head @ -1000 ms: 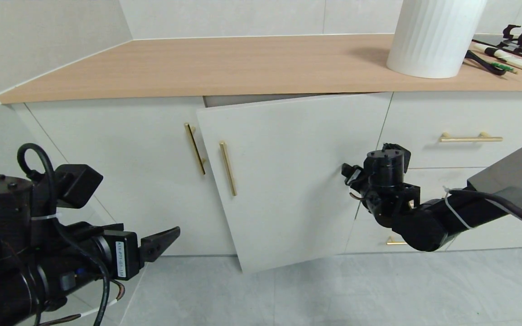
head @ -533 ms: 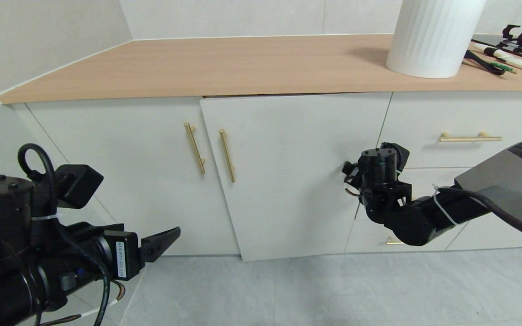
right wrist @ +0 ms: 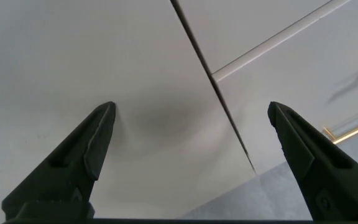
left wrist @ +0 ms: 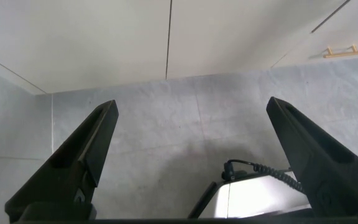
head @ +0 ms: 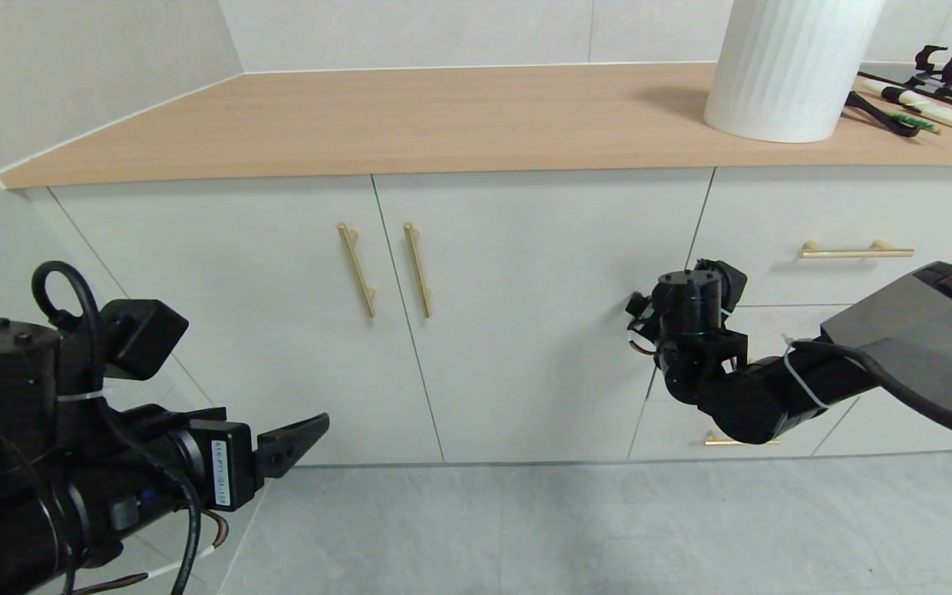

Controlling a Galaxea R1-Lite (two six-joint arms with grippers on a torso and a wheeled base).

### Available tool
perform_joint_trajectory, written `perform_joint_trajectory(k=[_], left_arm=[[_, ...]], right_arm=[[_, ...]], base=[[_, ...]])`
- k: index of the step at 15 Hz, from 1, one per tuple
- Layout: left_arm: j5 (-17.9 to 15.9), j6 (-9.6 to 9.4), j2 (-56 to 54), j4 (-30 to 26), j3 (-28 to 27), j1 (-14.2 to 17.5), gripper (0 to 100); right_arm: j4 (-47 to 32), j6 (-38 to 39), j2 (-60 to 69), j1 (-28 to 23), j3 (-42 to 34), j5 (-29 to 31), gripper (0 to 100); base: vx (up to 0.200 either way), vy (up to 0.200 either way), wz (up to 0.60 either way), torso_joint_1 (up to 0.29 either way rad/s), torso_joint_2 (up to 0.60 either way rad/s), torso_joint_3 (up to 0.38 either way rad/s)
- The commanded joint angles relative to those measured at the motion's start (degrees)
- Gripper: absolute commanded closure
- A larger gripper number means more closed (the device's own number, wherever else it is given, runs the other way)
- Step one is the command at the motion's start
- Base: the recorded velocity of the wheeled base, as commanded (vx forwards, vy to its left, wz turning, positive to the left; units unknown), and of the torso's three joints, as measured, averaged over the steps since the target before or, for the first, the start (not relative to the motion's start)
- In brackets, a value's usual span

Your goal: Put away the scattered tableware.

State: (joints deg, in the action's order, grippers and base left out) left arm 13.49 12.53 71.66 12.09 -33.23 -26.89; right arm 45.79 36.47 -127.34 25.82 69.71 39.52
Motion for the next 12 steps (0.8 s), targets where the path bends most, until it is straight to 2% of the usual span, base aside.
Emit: perform_joint_trajectory(k=[1, 6, 10, 12], left_arm=[[0.0, 0.04, 0.0, 0.0, 0.0, 0.0, 0], [0.1, 0.04, -1.1, 0.0, 0.4, 0.2, 0], [0.0, 0.04, -5.2, 0.1, 0.5, 2.3, 0], [-0.2, -0.32, -11.5, -0.1, 1.8, 4.8, 0]], right_arm=[[0.1, 0.0, 0.4, 0.0, -0.4, 0.0, 0], [0.3, -0.7, 6.8, 1.3, -5.8, -0.7, 0], [1.1, -9.0, 25.8, 3.4, -19.8, -2.7, 0], [3.3, -14.2, 35.8, 3.4, -29.9, -3.6, 0]], base=[[0.0, 0.0, 0.0, 0.0, 0.0, 0.0], [0.0, 0.0, 0.0, 0.0, 0.0, 0.0], [0.0, 0.0, 0.0, 0.0, 0.0, 0.0], [0.0, 0.0, 0.0, 0.0, 0.0, 0.0]])
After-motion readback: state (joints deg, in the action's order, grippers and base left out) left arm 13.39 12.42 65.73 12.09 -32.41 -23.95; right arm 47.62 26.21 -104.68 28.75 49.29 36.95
